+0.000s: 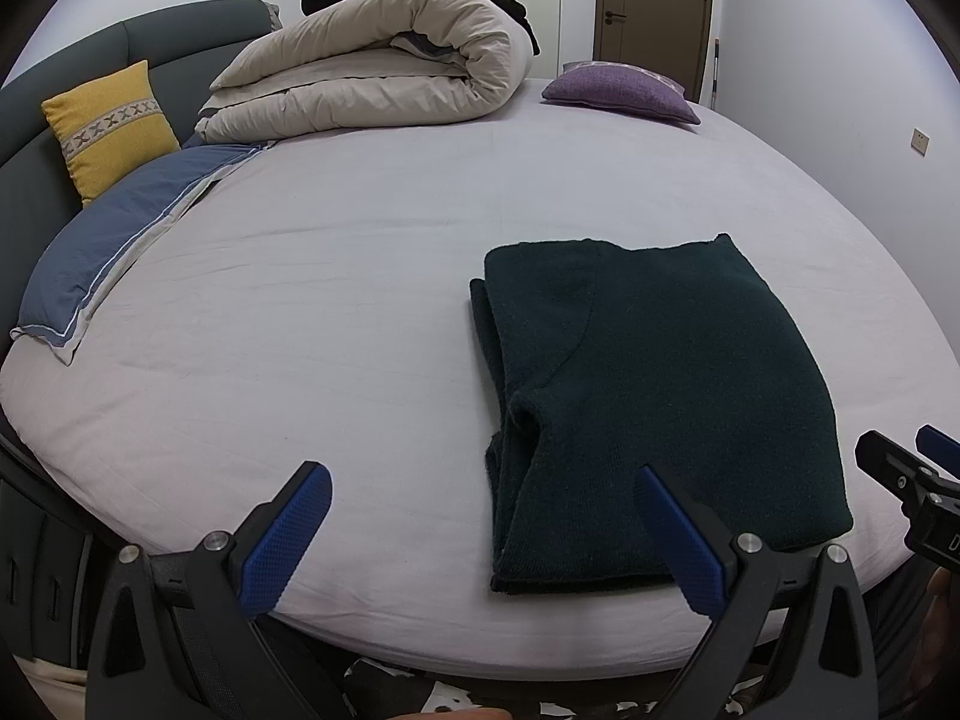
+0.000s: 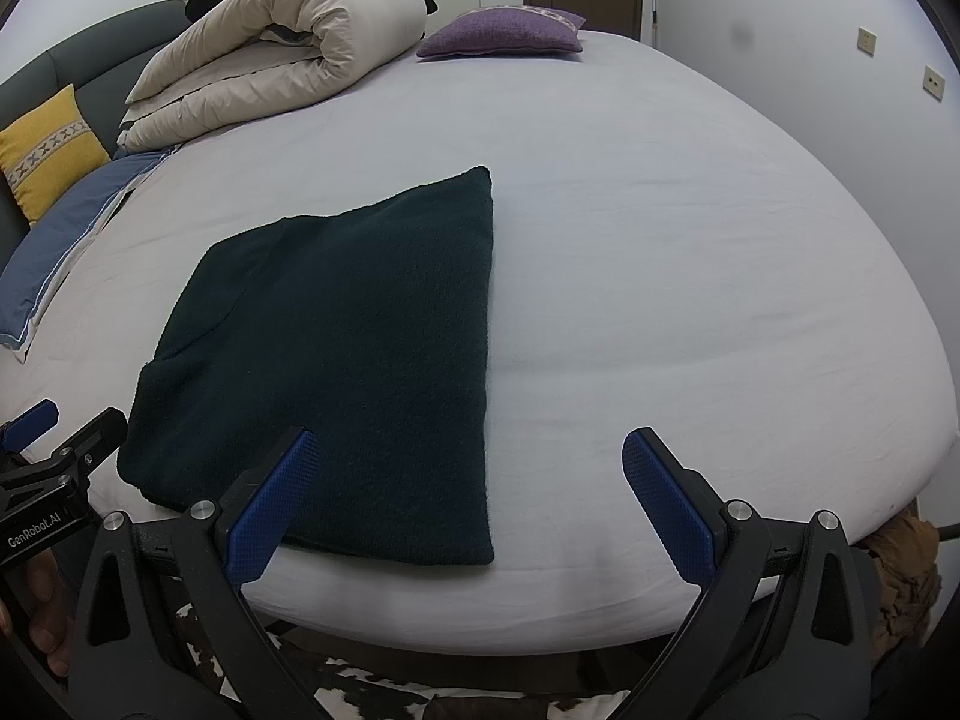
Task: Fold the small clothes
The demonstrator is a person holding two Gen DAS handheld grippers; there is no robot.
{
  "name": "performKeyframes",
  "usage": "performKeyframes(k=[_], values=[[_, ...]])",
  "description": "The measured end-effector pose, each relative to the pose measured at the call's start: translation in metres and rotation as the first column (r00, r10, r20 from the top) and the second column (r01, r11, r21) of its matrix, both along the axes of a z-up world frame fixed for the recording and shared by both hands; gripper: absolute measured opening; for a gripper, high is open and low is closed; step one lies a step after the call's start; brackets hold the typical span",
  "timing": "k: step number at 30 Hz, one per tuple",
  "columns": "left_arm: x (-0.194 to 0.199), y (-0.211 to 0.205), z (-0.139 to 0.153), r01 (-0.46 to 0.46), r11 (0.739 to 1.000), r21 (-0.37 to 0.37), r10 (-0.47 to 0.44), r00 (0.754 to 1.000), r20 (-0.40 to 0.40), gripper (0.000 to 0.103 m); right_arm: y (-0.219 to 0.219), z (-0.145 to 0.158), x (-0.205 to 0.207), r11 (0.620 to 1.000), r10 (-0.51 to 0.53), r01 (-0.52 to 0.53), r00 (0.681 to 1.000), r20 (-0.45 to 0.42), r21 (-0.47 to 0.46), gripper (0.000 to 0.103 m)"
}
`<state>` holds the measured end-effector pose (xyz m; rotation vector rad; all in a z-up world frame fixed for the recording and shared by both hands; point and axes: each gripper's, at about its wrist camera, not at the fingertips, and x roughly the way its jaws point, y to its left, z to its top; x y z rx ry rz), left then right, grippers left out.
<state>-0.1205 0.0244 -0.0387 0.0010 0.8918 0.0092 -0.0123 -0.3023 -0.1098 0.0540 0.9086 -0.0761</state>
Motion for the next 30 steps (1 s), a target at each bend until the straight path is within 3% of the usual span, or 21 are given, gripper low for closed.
performKeyframes(k=[30], values=[[-0.0019, -0.0003, -0.0022, -0.003, 1.0, -0.001, 0.003, 1.0, -0.001, 0.103, 0.0, 0.0003, -0.0008, 1.0, 0.001, -0.001, 1.0, -0.003, 0.001, 0.103]])
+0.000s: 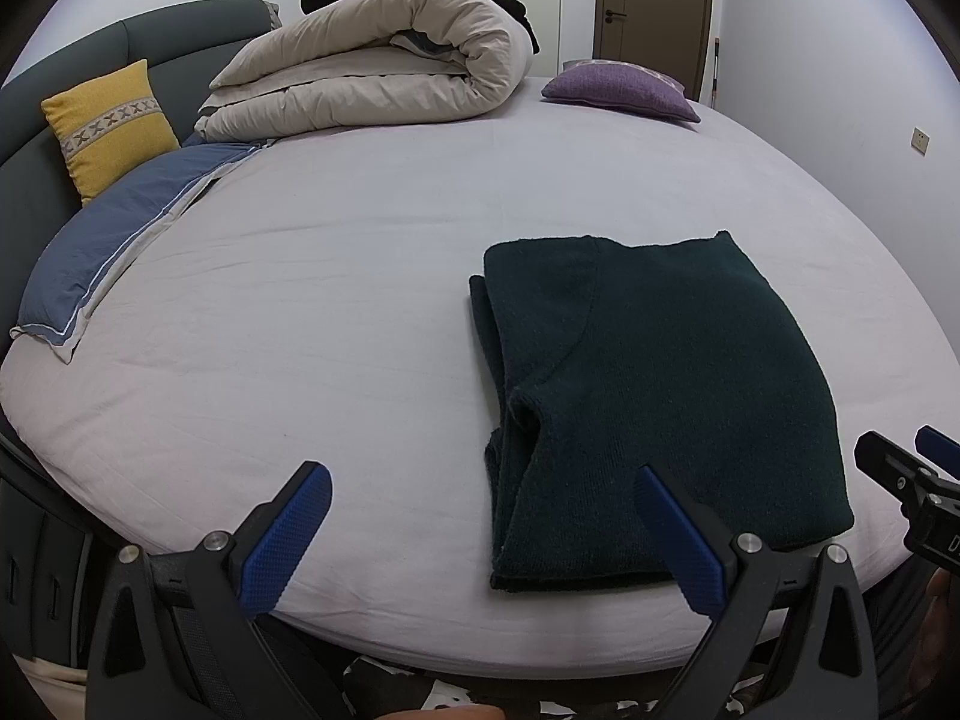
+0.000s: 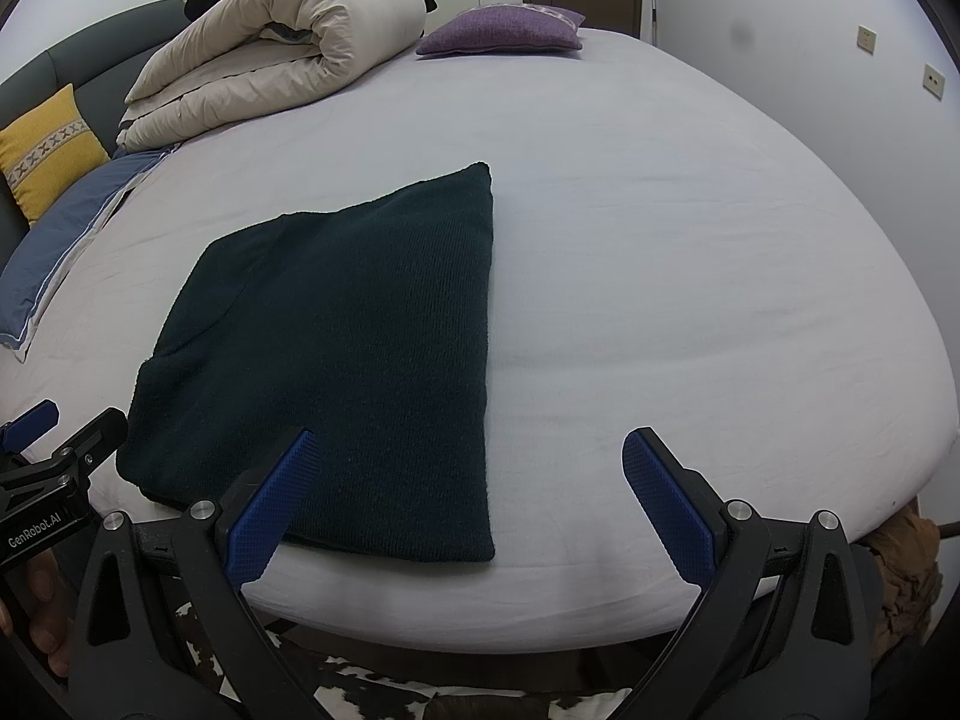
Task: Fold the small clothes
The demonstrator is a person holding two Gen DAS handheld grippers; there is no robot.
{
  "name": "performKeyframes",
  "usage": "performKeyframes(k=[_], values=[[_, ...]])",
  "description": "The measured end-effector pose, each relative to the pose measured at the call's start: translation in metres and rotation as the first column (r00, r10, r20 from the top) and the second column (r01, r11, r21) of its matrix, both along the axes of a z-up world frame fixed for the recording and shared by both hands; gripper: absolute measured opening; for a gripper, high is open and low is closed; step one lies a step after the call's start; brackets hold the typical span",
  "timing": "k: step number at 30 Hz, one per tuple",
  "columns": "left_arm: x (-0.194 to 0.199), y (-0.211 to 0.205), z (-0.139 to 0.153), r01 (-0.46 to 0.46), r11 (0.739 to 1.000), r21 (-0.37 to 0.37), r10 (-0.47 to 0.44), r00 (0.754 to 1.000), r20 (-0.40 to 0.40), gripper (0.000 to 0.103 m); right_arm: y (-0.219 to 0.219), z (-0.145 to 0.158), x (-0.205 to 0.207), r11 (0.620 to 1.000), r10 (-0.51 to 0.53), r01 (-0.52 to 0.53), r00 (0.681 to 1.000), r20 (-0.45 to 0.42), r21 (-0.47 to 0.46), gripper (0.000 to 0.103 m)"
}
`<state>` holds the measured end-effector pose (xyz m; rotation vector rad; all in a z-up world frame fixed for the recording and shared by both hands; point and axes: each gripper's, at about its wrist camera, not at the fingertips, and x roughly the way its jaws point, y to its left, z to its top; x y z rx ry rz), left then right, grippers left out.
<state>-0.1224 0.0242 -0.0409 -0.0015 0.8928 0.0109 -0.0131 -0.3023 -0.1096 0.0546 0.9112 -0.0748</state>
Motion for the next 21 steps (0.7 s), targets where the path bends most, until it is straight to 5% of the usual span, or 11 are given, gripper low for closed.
performKeyframes(k=[21], values=[[0.0001, 0.0, 0.0003, 0.001, 1.0, -0.001, -0.001, 1.0, 0.0, 0.103, -0.0016, -0.0002, 0.0008, 1.0, 0.001, -0.001, 1.0, -0.001, 0.001, 0.103]])
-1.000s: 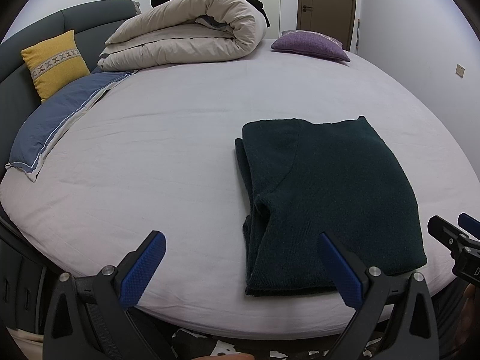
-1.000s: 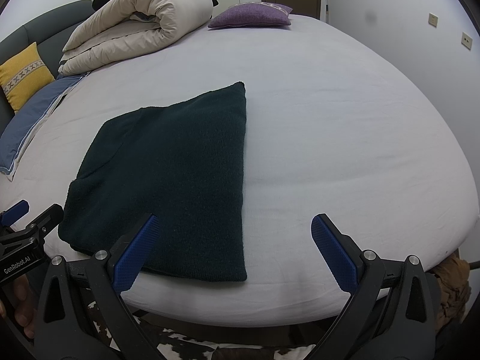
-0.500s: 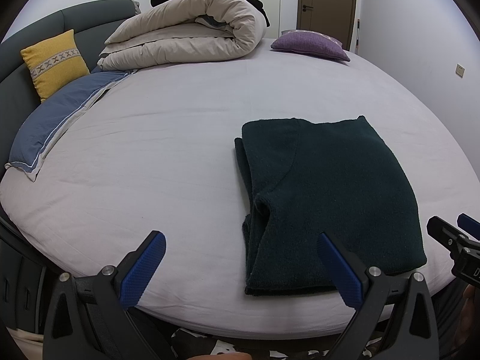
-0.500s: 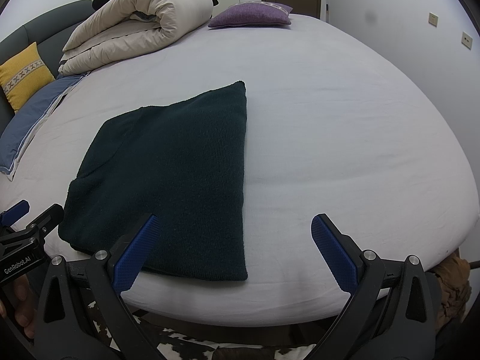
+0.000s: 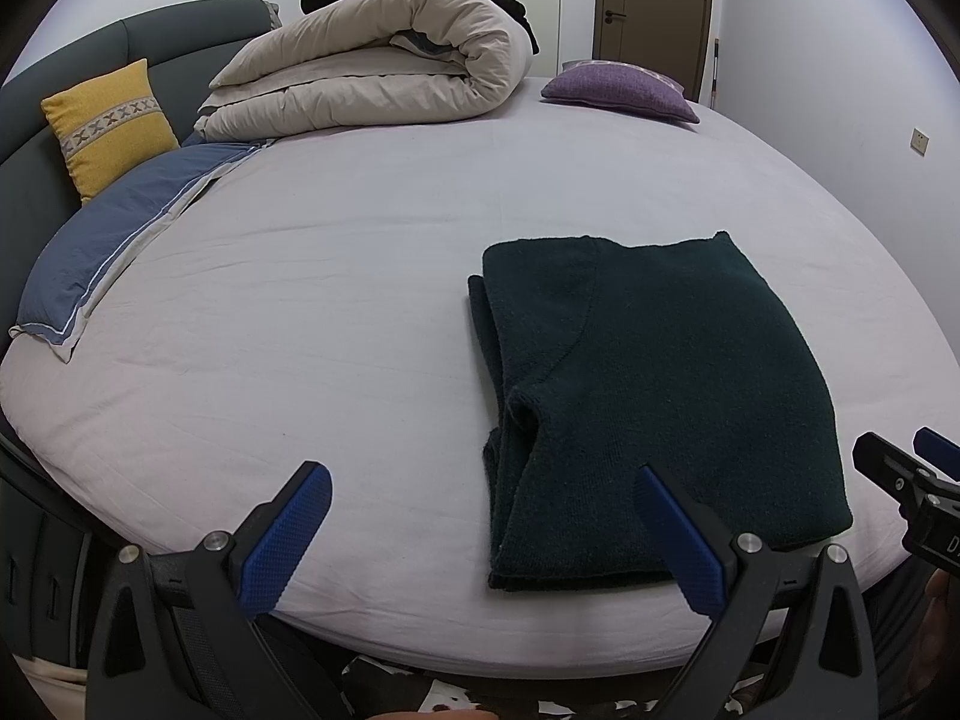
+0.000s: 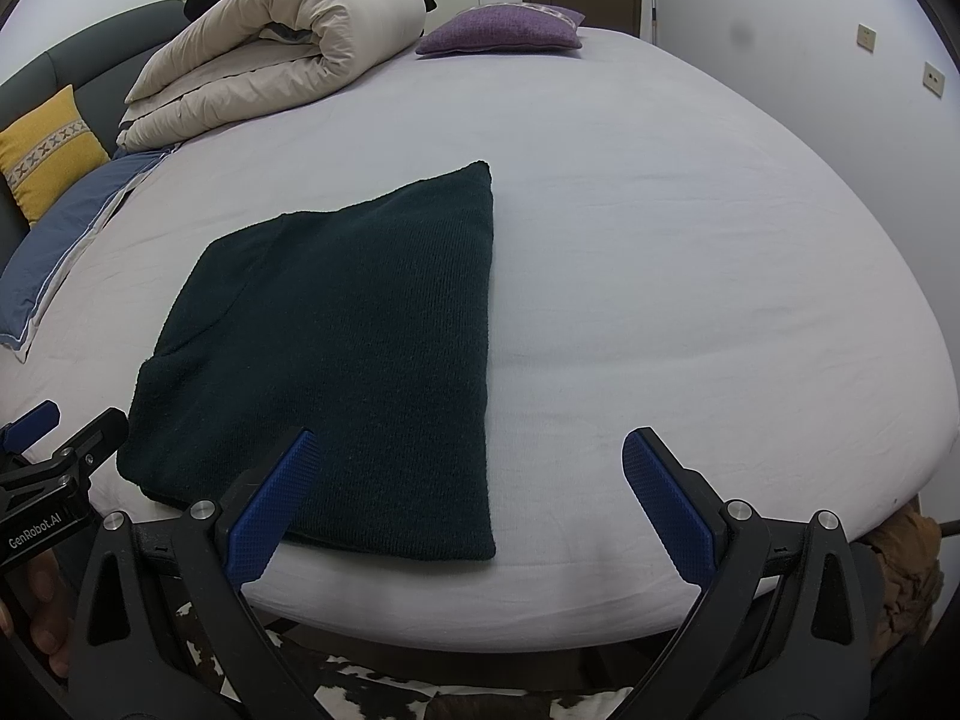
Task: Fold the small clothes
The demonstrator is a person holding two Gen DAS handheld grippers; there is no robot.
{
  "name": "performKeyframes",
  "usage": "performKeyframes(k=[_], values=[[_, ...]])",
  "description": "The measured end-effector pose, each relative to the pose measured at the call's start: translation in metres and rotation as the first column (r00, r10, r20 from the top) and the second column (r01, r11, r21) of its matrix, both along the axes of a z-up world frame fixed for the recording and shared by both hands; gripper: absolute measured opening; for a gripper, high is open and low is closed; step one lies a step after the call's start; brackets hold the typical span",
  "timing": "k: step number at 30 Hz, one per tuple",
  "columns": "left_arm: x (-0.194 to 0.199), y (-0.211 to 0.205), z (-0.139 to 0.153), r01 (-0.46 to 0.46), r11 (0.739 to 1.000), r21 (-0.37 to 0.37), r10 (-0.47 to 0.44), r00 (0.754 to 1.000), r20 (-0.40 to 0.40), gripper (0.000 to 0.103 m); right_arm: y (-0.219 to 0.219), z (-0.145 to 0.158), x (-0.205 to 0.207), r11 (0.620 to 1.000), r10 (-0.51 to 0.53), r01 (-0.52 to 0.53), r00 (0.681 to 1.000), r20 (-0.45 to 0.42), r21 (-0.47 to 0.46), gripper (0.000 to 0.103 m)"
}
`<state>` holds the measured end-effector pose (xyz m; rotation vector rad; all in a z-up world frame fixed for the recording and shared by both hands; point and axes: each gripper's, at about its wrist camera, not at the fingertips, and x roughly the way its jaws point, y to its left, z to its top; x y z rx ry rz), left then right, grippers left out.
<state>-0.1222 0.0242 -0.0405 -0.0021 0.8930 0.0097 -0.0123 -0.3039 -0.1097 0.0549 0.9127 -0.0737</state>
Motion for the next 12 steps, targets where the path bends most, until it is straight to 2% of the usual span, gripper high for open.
performKeyframes(k=[12], values=[[-0.0036, -0.0025, -0.0023, 0.002, 1.0, 0.001, -0.002, 1.0, 0.009, 0.103, 0.0001, -0.0009, 0.0001, 1.0, 0.001, -0.001, 1.0, -0.002, 0.001, 0.103]])
